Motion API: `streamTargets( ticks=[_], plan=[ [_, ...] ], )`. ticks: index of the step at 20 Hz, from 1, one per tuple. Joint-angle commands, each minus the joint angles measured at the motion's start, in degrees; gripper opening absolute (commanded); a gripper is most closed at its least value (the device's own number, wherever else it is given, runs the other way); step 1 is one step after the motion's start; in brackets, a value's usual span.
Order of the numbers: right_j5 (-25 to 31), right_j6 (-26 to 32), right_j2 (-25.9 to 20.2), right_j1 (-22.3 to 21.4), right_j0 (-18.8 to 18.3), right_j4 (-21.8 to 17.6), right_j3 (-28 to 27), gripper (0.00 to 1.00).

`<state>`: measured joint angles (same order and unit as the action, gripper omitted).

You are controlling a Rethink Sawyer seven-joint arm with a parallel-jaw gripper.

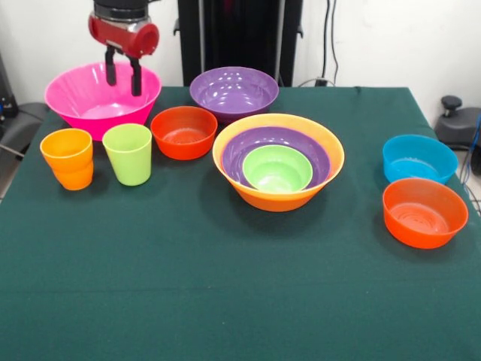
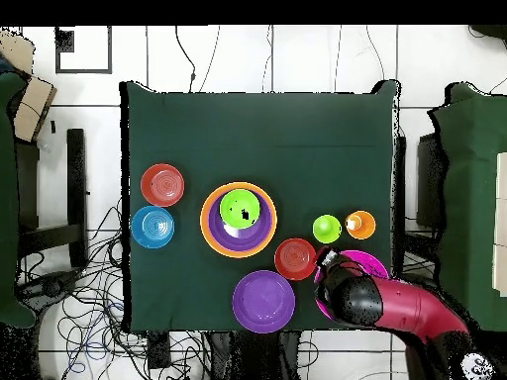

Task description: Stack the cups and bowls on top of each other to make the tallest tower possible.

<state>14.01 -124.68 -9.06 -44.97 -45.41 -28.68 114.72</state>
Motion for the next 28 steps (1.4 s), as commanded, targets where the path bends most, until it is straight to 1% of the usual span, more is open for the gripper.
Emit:
streamTargets(
  ticks=[1, 4, 9, 12, 14, 18, 23, 25, 28],
  plan=[
    [-8.6, -4.3, -0.1, 7.2, 2.9, -3.5, 1.4, 1.0],
    [-10.1, -3.9, 0.8, 8.2, 3.1, -3.8, 1.4, 1.0],
    [-11.9, -3.8, 2.7, 8.6, 3.9, -3.9, 2.5, 1.0],
    [-12.0, -3.4, 3.2, 8.5, 4.0, -3.5, 2.4, 1.0],
    [-12.8, -3.6, 4.4, 8.8, 5.1, -3.6, 2.2, 1.0],
    [-11.2, -1.4, 6.6, 8.6, 7.9, -5.1, 0.7, 1.0],
    [-9.8, 0.4, 6.5, 7.6, 7.0, -6.7, 1.8, 1.0],
    [-10.4, 0.2, 7.2, 7.4, 7.0, -7.5, 2.3, 1.0],
    [-13.8, -1.0, 9.0, 9.5, 7.4, -9.2, 1.8, 1.0]
  ],
)
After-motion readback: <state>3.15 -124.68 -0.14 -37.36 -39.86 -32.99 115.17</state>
